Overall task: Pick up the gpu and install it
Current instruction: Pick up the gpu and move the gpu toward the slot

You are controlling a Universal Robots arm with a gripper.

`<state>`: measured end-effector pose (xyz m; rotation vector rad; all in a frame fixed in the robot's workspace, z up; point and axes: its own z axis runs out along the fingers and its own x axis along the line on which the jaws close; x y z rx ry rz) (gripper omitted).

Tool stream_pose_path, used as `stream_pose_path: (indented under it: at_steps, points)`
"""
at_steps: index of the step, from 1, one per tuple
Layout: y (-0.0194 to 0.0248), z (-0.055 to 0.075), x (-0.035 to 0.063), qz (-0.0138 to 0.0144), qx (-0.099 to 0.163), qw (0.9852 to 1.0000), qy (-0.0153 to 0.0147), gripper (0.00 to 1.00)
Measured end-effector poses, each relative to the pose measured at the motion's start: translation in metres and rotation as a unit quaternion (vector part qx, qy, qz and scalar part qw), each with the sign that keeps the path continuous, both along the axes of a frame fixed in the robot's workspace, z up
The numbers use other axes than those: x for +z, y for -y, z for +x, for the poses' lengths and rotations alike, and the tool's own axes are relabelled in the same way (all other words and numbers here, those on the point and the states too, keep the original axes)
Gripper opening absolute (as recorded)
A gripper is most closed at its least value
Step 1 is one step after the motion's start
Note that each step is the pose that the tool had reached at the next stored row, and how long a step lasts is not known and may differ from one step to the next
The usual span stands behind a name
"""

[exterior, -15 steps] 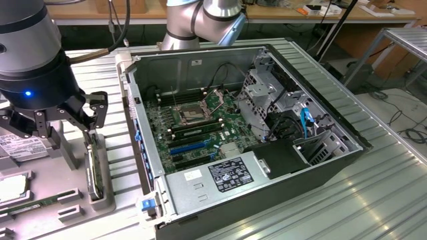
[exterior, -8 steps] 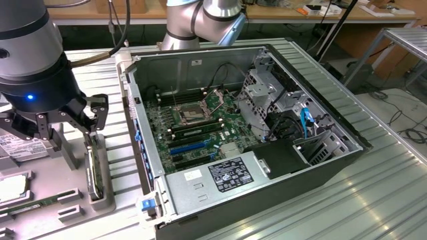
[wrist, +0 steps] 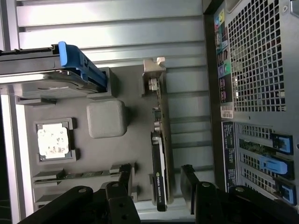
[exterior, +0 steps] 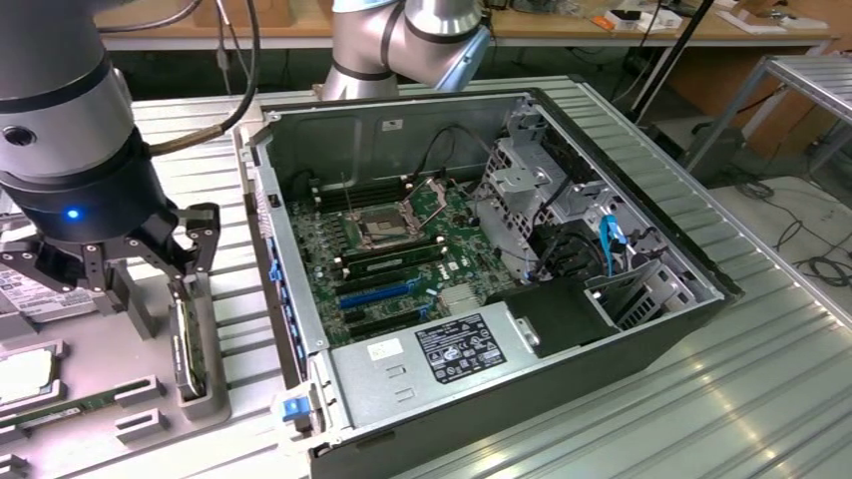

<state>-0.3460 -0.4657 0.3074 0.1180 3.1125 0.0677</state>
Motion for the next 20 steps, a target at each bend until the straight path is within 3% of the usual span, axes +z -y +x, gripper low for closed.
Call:
stream_pose_path:
  at_steps: [12,20]
  points:
    - [0.0,0.0,-0.0254,0.0,0.0,1.0,0.0,0.54]
    - [0.0,0.0,-0.0546,0.0,0.0,1.0,-0.0001,0.54]
